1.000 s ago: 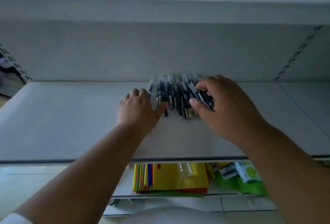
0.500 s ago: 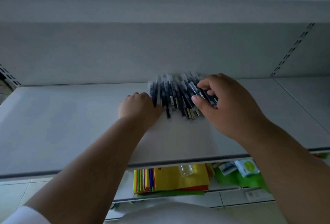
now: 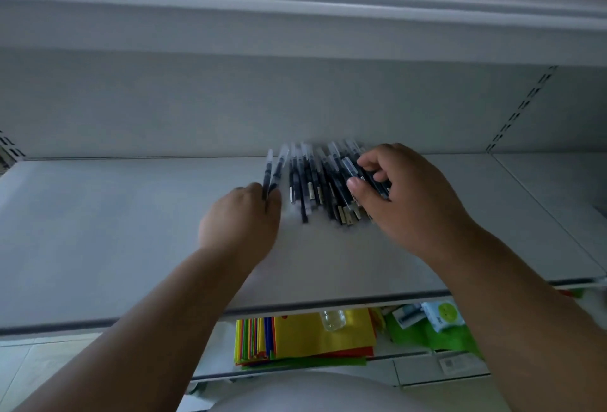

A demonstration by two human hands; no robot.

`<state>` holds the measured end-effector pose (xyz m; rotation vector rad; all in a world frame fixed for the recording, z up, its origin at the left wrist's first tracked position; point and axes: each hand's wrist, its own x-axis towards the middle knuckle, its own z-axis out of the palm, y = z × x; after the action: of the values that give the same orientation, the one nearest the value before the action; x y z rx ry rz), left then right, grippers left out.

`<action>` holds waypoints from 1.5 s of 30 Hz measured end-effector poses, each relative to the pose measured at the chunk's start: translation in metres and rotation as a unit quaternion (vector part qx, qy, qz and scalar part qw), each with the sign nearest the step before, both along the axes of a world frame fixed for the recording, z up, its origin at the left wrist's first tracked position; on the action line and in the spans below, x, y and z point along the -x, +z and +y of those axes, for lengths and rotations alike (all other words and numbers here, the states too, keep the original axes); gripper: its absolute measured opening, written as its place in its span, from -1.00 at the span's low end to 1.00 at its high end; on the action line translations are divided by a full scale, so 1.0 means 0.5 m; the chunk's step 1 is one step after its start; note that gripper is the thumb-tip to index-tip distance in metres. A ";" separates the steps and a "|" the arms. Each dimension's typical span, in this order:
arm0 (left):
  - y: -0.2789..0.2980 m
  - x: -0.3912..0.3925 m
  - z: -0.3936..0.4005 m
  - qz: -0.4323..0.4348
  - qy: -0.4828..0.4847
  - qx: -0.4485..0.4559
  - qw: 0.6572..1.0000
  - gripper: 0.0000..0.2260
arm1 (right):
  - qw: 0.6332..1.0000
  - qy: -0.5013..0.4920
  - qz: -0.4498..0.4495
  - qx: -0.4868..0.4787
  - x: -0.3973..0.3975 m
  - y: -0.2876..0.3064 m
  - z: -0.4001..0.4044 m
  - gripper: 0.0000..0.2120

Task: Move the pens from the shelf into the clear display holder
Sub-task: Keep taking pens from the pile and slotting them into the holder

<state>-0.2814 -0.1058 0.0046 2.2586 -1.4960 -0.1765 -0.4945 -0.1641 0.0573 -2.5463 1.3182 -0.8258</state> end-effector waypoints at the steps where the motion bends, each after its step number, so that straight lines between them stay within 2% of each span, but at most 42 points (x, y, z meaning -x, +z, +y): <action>1: 0.003 0.001 0.018 0.017 0.000 0.033 0.999 -0.68 | 1.000 -0.005 -0.001 -0.004 0.000 -0.004 -0.004 -0.74; 5: 0.011 0.010 0.075 0.144 -0.047 0.165 0.974 -0.64 | 0.998 -0.058 0.017 -0.029 -0.001 -0.038 -0.024 -0.77; 8: 0.005 0.021 0.098 0.241 -0.057 0.198 0.948 -0.66 | 0.987 -0.123 0.066 -0.073 0.001 -0.065 -0.041 -0.77; 10: -0.003 0.026 0.108 0.275 -0.069 0.198 0.938 -0.69 | 0.980 -0.144 0.101 -0.092 -0.001 -0.076 -0.046 -0.77; 14: -0.012 0.028 0.120 0.304 -0.086 0.200 0.927 -0.70 | 0.975 -0.160 0.104 -0.116 -0.012 -0.087 -0.052 -0.74; 18: -0.007 0.032 0.126 0.293 -0.095 0.191 0.932 -0.66 | 0.968 -0.175 0.094 -0.153 -0.022 -0.084 -0.062 -0.70; 23: -0.003 0.037 0.133 0.288 -0.100 0.173 0.937 -0.61 | 0.961 -0.179 0.134 -0.163 -0.035 -0.077 -0.070 -0.77; 26: 0.002 0.038 0.134 0.289 -0.097 0.168 0.937 -0.58 | 0.966 -0.188 0.094 -0.148 -0.027 -0.077 -0.061 -0.89; 30: 0.008 0.051 0.123 0.301 -0.109 0.155 0.935 -0.61 | 0.968 -0.158 -0.079 -0.176 -0.002 -0.058 -0.032 -0.96; 36: -0.003 0.099 0.091 0.316 -0.134 0.135 0.930 -0.73 | 0.934 -0.136 -0.279 -0.179 0.054 0.004 0.040 -0.88; 40: -0.001 0.170 0.078 0.341 -0.173 0.121 0.916 -0.73 | 0.927 -0.155 -0.305 -0.156 0.128 0.028 0.084 -0.77; 45: 0.001 0.284 0.061 0.320 -0.233 0.103 0.912 -0.71 | 0.923 -0.190 -0.313 -0.120 0.256 0.038 0.132 -0.79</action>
<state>-0.4232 -0.0754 0.0051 1.4292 -1.5432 -0.7769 -0.6222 -0.0979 0.0762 -1.6399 1.5610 -1.3096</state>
